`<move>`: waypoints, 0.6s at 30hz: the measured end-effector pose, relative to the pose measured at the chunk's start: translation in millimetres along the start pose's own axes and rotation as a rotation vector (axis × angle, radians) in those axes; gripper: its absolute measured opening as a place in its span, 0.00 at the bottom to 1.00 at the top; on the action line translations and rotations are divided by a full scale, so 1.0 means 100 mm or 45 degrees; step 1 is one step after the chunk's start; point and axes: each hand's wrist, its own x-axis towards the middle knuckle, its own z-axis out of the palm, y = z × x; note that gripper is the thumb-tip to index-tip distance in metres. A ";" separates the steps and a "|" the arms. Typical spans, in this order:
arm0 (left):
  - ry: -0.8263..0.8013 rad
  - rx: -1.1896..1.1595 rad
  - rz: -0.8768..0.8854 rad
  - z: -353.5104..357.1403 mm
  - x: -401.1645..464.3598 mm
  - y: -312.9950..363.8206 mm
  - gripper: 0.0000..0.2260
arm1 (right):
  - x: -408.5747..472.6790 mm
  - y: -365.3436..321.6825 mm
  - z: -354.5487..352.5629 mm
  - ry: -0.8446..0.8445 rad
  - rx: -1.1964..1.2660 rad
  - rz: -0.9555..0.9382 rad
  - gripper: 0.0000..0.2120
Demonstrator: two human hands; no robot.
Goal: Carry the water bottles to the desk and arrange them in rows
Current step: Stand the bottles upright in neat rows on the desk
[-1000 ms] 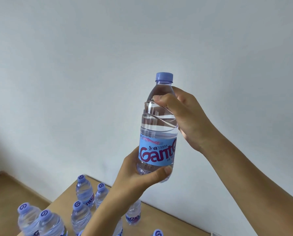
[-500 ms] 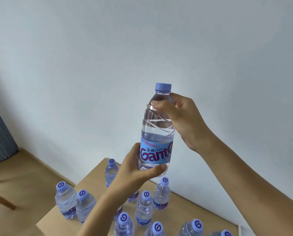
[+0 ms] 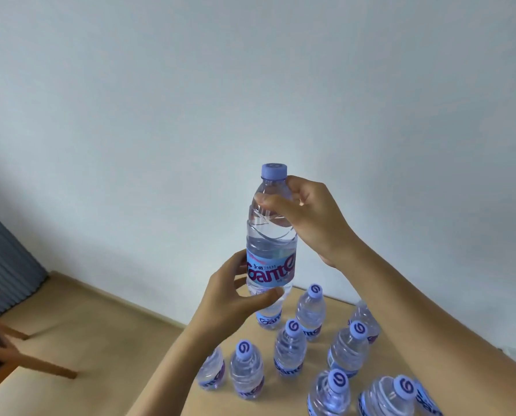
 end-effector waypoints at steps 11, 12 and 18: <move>-0.021 0.052 -0.070 -0.38 0.51 -0.51 0.22 | 0.57 0.47 0.38 -0.144 -0.037 0.142 0.08; -0.022 0.052 -0.089 -0.39 0.57 -0.55 0.22 | 0.63 0.52 0.40 -0.171 -0.042 0.142 0.07; -0.059 0.026 -0.175 -0.47 0.86 -0.91 0.22 | 0.89 0.83 0.52 -0.214 -0.105 0.191 0.09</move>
